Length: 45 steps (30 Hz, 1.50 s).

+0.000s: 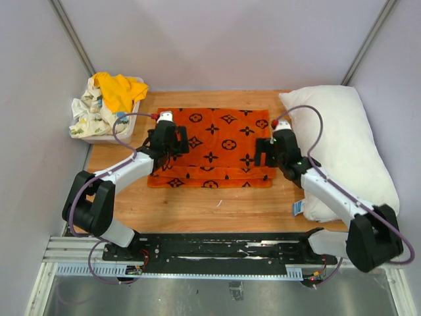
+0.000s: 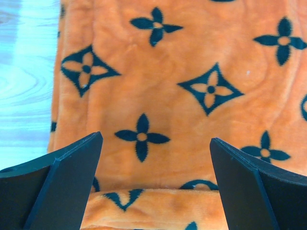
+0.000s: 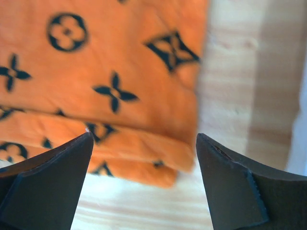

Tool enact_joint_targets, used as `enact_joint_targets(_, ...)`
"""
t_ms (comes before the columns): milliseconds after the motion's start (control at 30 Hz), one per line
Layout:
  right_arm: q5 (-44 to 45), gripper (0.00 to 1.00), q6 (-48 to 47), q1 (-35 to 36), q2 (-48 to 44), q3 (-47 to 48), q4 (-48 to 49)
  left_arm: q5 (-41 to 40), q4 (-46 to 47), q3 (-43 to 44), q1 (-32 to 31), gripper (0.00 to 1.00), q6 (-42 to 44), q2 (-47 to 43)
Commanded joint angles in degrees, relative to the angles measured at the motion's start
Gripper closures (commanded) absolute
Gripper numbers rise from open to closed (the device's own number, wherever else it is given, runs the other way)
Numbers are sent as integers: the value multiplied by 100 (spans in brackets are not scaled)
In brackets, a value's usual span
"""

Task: Remove the pillowcase from the pillow
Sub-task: Fold the pillowcase at the center of the board.

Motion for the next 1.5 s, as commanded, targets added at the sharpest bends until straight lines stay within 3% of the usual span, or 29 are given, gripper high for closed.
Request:
enact_joint_targets(0,878,11,30,757,1123,1089,-238,-874,-155,-182,-53,1,-190,-68)
enact_joint_targets(167,1209,12,139,1174,2559,2046,-870,-1032,-430,-154,-128,1,-346,335)
enact_joint_targets(300,1032,12,143,1317,2898,2086,-848,-1042,-457,-231,-215,1,-359,451)
enact_joint_targets(767,287,14,359,1413,2539,1173,-645,-794,-563,-1110,-422,1,-571,-243)
enact_joint_targets(1467,7,13,666,1851,1048,46,-999,-76,-783,-1858,-461,1,-1168,-2053)
